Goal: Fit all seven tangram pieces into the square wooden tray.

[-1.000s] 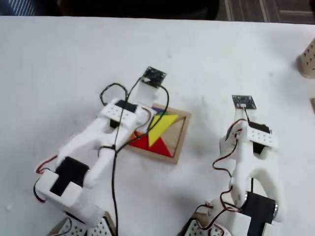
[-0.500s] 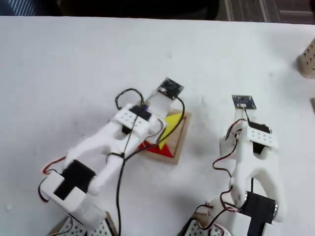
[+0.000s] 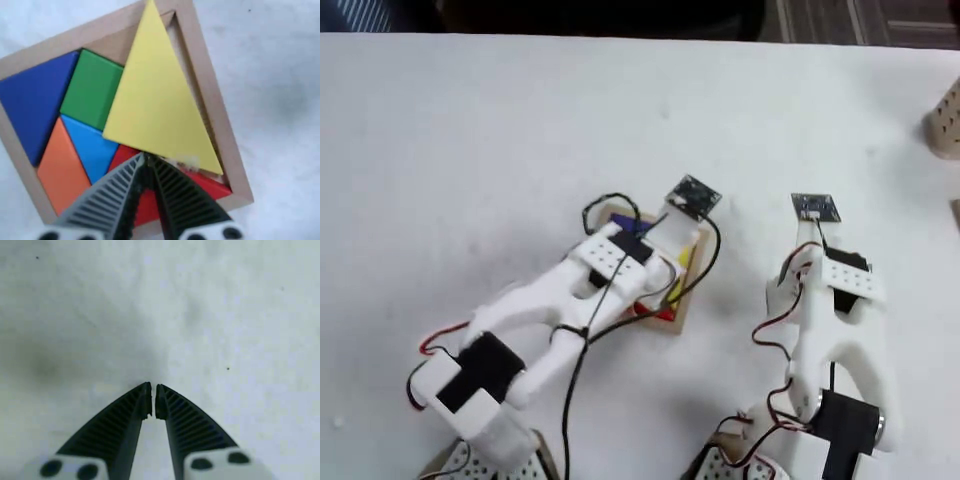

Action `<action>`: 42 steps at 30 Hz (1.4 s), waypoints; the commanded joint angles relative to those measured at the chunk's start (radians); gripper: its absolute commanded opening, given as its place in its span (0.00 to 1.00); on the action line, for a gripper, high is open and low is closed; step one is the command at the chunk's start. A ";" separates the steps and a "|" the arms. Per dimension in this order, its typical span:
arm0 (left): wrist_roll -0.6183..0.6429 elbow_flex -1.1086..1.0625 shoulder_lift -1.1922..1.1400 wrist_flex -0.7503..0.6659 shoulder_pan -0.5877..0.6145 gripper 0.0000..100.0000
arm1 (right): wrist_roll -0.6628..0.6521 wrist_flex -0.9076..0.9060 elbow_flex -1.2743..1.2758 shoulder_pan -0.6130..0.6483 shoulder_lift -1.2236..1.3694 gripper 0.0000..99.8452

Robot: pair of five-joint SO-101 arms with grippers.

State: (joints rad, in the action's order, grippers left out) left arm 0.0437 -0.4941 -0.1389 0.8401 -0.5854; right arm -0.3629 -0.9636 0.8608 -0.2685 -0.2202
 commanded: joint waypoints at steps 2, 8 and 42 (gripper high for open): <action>0.012 0.017 0.016 -0.015 -0.038 0.02 | -0.006 0.005 -0.069 -0.012 -0.004 0.02; 0.011 -0.006 0.117 0.014 -0.038 0.02 | -0.006 0.007 -0.069 -0.012 -0.004 0.02; 0.196 0.086 -0.102 -0.298 -0.010 0.02 | -0.006 0.007 -0.071 -0.012 -0.004 0.02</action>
State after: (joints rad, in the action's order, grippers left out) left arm 0.2340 -0.4557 -0.2493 0.5056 -0.5409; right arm -0.3629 -0.9636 0.8608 -0.2685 -0.2202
